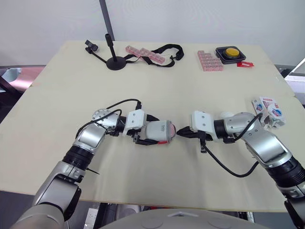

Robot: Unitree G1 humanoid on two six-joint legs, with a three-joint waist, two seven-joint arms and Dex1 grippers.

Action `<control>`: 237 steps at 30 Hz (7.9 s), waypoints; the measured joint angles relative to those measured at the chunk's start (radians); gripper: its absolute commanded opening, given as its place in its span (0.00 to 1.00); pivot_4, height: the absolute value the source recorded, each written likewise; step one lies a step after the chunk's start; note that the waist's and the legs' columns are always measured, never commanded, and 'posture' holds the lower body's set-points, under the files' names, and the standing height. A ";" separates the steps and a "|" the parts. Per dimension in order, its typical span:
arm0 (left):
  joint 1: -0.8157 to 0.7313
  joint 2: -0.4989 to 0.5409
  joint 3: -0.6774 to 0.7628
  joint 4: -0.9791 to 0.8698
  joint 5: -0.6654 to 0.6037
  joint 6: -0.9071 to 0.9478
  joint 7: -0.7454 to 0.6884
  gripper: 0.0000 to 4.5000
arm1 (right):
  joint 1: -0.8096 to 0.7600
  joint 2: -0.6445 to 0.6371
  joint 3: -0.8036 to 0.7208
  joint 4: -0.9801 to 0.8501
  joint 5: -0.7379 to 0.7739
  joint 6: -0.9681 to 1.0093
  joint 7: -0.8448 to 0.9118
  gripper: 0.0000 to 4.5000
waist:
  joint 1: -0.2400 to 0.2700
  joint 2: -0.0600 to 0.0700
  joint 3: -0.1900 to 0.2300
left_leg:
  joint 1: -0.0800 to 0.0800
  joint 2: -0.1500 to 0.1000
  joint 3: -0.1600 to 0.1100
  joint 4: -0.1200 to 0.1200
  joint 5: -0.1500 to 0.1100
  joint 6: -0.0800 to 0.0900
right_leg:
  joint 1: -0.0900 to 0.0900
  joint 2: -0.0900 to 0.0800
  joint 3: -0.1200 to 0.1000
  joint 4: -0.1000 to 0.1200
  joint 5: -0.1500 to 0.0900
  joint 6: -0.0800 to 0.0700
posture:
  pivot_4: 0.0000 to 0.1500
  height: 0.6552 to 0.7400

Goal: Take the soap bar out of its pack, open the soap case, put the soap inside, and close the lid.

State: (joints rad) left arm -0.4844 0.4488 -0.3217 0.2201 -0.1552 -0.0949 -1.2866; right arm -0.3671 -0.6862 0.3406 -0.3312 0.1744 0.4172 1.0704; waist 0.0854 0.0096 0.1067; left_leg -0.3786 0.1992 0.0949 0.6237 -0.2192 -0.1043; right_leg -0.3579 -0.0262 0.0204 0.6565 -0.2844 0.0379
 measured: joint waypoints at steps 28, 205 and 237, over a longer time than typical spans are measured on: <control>0.038 -0.023 0.031 0.012 0.000 -0.206 0.079 0.78 | 0.214 -0.025 -0.446 -0.049 0.611 0.801 -0.143 0.92 | 0.009 0.000 0.000 | 0.001 0.000 0.000 0.000 0.000 0.001 | 0.001 0.000 0.001 -0.005 0.000 0.000 | 1.00 0.99; -0.148 -0.227 -0.135 -0.131 -0.003 0.398 0.166 0.60 | -0.474 -0.247 0.348 -0.164 0.137 0.684 -0.021 0.46 | 0.049 0.005 0.004 | -0.012 0.001 -0.002 0.011 -0.001 0.000 | -0.007 0.002 0.001 0.008 0.000 0.000 | 1.00 0.99; -0.148 -0.224 -0.140 -0.124 -0.003 0.384 0.145 0.42 | -0.439 -0.217 0.300 -0.158 0.130 0.694 -0.015 0.99 | 0.049 0.005 0.004 | -0.012 0.001 -0.001 0.012 -0.001 0.000 | -0.008 0.001 0.002 0.010 0.000 0.000 | 1.00 0.99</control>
State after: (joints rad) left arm -0.6320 0.2252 -0.4618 0.0960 -0.1580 0.2895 -1.1414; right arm -0.8062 -0.9030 0.6405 -0.4891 0.3044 1.1112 1.0550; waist 0.1346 0.0151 0.1109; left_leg -0.3909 0.2003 0.0941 0.6359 -0.2199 -0.1040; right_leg -0.3656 -0.0248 0.0225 0.6666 -0.2844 0.0382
